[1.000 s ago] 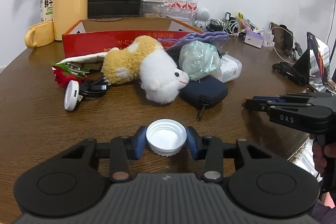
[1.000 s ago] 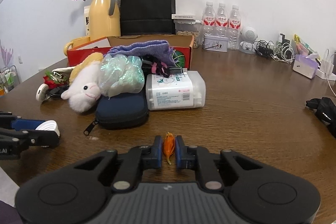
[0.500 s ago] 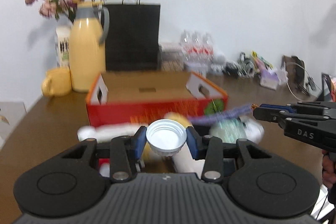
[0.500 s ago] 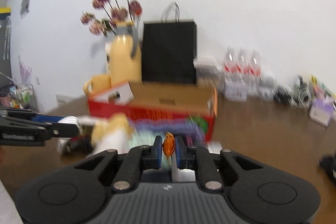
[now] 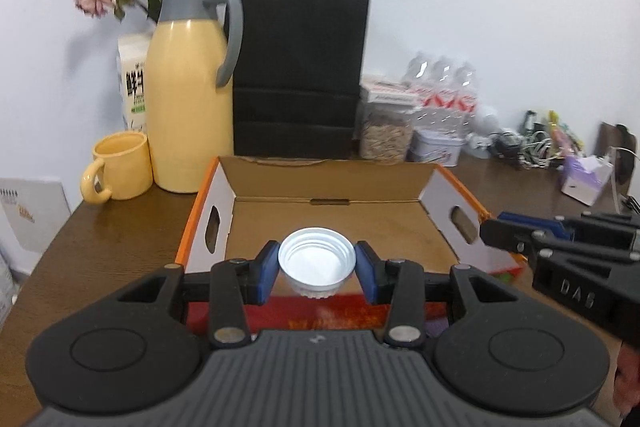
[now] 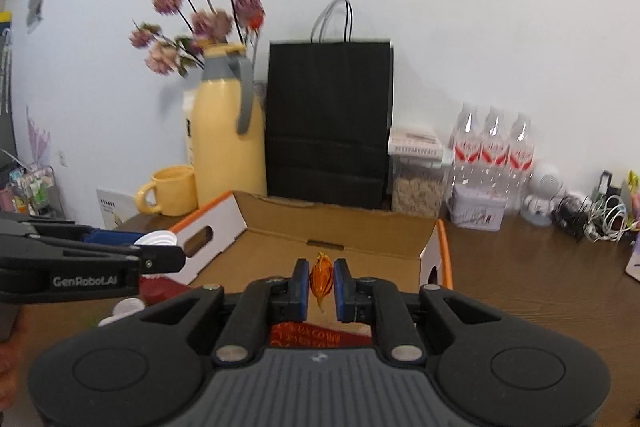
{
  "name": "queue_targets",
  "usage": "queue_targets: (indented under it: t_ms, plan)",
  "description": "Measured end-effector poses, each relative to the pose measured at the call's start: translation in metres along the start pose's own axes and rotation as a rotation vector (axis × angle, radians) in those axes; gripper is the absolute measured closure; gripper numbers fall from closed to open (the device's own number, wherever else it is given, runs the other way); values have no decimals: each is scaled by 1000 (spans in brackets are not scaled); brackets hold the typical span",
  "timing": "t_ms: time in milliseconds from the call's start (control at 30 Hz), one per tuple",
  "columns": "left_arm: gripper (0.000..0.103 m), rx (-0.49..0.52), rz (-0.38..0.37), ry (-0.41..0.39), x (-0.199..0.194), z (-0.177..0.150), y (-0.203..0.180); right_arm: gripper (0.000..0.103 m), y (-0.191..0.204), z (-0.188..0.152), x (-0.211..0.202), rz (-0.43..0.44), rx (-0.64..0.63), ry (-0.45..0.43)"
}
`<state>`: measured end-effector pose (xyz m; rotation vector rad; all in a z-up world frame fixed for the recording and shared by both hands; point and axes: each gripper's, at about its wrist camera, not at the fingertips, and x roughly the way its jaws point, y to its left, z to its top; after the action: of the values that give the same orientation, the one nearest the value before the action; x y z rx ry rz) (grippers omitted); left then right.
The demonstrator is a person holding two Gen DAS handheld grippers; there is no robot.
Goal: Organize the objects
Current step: 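Carry both items into the cardboard box and open both tools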
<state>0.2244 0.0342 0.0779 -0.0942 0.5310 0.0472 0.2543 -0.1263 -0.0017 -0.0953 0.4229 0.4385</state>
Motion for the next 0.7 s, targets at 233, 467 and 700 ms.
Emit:
queue_targets:
  t_ms: [233, 467, 700]
  plan:
    - [61, -27, 59, 104, 48, 16, 5, 91, -3, 10, 59, -52, -33, 136]
    - [61, -43, 118, 213, 85, 18, 7, 91, -6, 8, 95, -88, -25, 234]
    - [52, -56, 132, 243, 95, 13, 12, 91, -5, 0, 110, -84, -16, 297]
